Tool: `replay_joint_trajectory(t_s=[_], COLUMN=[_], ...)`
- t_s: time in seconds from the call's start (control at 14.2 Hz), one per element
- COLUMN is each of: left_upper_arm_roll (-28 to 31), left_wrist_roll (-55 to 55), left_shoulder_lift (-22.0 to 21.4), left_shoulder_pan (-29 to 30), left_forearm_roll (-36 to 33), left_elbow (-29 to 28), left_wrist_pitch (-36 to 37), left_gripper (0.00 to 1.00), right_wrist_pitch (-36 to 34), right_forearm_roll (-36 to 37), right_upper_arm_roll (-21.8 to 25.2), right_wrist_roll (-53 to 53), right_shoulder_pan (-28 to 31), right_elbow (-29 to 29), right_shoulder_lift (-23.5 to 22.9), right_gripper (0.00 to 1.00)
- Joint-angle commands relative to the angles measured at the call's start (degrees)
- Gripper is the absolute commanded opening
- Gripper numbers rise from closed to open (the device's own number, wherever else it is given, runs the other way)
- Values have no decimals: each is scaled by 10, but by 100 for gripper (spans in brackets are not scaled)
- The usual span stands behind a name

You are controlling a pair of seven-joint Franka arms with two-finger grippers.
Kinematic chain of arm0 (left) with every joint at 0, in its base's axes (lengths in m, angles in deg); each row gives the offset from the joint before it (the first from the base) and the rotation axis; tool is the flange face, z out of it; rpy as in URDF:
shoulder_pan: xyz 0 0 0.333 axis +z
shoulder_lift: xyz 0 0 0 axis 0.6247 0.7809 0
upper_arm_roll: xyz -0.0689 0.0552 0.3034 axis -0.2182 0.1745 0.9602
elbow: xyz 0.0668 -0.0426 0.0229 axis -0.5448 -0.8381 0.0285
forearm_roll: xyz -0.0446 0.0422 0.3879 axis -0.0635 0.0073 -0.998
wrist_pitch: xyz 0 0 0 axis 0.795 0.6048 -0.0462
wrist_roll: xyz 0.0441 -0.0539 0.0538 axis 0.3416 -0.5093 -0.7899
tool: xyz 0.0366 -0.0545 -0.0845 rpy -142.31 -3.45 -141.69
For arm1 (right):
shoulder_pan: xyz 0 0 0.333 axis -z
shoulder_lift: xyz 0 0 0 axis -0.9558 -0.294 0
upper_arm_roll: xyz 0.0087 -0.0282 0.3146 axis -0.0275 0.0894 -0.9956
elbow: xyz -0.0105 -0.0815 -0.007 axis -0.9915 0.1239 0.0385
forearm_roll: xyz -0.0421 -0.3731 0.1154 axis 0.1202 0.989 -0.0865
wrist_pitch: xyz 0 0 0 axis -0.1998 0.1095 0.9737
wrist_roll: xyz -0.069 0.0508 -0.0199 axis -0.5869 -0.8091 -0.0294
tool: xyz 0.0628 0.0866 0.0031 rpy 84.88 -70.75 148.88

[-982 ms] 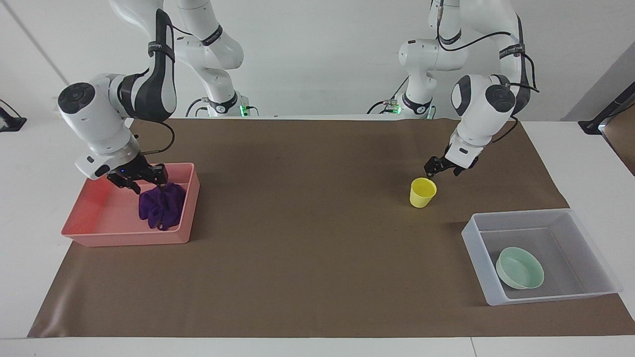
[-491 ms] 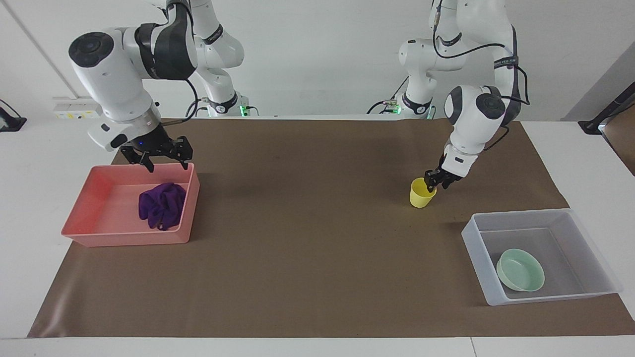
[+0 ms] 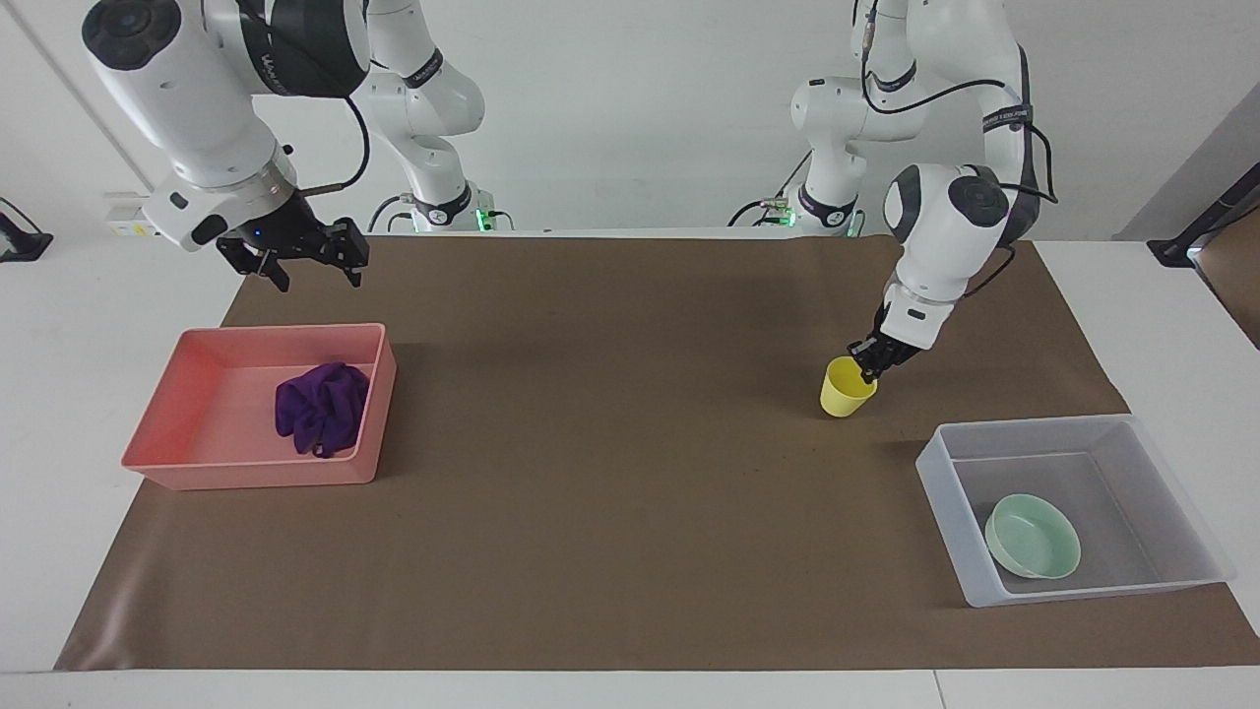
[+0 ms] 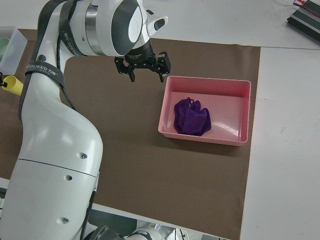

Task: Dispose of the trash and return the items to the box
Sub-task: 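Grasp the yellow cup with the left gripper and place it in the clear bin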

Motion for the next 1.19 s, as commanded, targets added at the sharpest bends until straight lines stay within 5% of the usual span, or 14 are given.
replay_joint_trajectory(t_s=[0.0,0.35,0.7,0.77,0.84,0.91,1.12], left_upper_arm_roll=[19,109,114,115,115,115,114], left_wrist_roll=[-5,53,102,113,114,113,107], left_shoulder_lift=[52,238,312,311,311,305,237], left_shoulder_pan=[26,81,85,86,86,80,73], left_forearm_roll=[39,53,48,47,46,47,47], left_elbow=[145,376,386,389,391,390,341], left_wrist_pitch=[74,93,9,19,28,33,77], left_gripper=[0,0,0,13,73,99,100], right_wrist_pitch=[-33,-40,-38,-38,-38,-38,-38], right_forearm_roll=[-5,-5,-5,-5,-5,-5,-5], right_upper_arm_roll=[-4,-4,-3,-3,-3,-3,-3], right_wrist_roll=[8,7,6,6,5,5,4], right_shoulder_pan=[5,-7,-6,-5,-5,-5,-5], right_elbow=[-13,-19,-18,-18,-18,-18,-18], right_shoulder_lift=[36,49,49,49,49,49,49], right_gripper=[100,100,100,100,100,100,100])
